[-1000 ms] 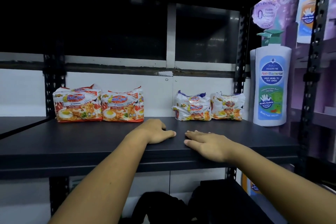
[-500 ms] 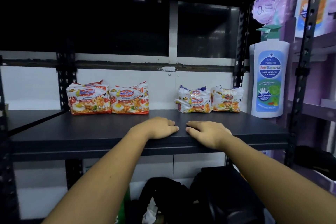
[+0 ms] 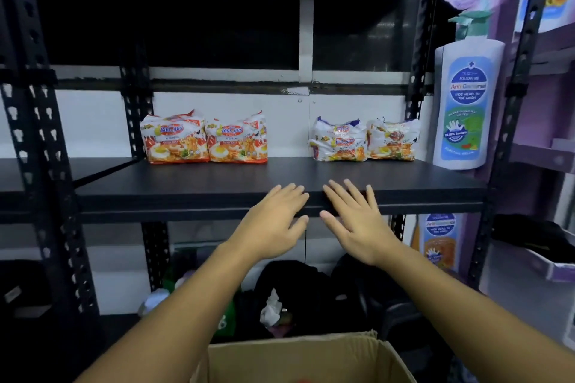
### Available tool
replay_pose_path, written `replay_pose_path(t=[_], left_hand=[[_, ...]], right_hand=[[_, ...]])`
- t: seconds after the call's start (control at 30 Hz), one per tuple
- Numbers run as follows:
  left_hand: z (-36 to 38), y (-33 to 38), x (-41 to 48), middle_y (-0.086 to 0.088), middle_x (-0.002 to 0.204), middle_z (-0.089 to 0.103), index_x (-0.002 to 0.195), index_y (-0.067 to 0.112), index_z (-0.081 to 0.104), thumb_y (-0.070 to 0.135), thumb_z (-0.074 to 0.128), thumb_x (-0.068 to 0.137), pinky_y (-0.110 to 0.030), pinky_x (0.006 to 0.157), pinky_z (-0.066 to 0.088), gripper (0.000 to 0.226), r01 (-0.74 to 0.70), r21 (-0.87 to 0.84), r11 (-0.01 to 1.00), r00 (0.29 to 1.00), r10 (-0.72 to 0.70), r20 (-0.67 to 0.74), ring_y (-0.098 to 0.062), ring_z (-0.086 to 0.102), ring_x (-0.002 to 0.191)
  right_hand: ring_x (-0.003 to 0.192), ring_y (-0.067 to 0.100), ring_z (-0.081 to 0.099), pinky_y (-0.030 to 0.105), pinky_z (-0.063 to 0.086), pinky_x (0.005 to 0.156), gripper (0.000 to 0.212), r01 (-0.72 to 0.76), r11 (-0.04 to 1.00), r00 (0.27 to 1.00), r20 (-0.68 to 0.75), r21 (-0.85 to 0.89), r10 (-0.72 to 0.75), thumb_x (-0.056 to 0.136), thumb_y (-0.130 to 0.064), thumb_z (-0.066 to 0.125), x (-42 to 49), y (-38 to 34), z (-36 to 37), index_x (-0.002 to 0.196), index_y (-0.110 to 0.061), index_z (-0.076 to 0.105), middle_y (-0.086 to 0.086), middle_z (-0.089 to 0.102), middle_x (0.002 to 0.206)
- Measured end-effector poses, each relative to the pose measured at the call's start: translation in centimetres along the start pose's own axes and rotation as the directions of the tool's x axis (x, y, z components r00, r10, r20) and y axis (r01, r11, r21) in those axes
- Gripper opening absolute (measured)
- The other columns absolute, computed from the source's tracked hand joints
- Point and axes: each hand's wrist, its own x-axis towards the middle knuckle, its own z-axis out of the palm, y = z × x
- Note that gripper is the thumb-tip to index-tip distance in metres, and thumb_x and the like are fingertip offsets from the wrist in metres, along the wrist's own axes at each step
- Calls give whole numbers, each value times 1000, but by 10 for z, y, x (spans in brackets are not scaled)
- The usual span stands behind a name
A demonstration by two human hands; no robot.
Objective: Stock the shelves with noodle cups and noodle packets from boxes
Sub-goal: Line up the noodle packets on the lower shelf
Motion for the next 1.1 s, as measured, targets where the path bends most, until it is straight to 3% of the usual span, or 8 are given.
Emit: replay_pose_path(t=[0.07,0.23,0.4,0.57,0.67,0.77,0.97,1.1], left_hand=[[8,6,-24,3,165,35,158,16,38,37,47,108,-19,124,3,55,-4,-80,997,1000,2,-28,-9,19,155],[53,22,-97,0,165,34,157,17,41,40,51,106,-19,124,3,56,42,-134,990,993,-26,118,-10,23,154],[105,24,-161,0,158,47,152,18,50,47,52,104,-20,119,21,56,196,-168,966,936,-133,327,-15,37,149],[153,23,-203,-5,155,51,150,13,51,45,54,105,-26,112,35,56,357,-169,919,787,-198,584,-22,47,141],[186,16,-221,-3,156,49,152,17,51,50,58,102,-32,112,40,60,425,-144,894,712,-232,663,-21,48,139],[217,11,-236,-3,157,48,151,17,52,49,63,98,-30,114,39,63,431,-111,896,669,-234,706,-21,47,142],[273,2,-246,-7,168,28,162,26,30,51,62,97,-38,115,40,77,363,-30,931,541,-185,820,-26,34,150],[304,-4,-244,-9,172,-4,162,45,-1,54,63,94,-49,110,45,93,284,57,957,495,-198,846,-37,26,152]], right_hand=[[155,1,-8,42,-11,127,64,41,989,999,29,143,-46,107,-58,25,-22,-11,3,163,-28,21,-15,9,169],[148,3,32,33,23,124,53,123,969,992,-1,214,-125,106,-50,39,-92,-30,39,152,-25,48,-13,48,154],[137,8,49,35,39,115,53,-12,985,953,301,170,-40,100,-57,45,-158,-28,85,145,-31,55,-11,59,144],[135,17,52,33,42,111,60,-154,984,770,635,88,64,94,-60,57,-203,-17,123,144,-27,56,-6,57,147],[118,17,63,40,51,98,55,-263,962,622,775,68,116,85,-67,59,-221,-4,144,126,-31,64,-9,68,126],[117,7,60,26,46,101,49,-331,936,561,822,118,95,88,-49,74,-237,4,159,134,-34,64,-12,63,130],[134,13,47,26,35,115,76,-439,892,442,891,113,105,88,-42,79,-259,11,191,154,-28,44,-8,45,145],[144,15,39,39,32,121,98,-463,875,510,849,137,137,66,-81,73,-278,19,208,151,-40,44,-8,40,157]])
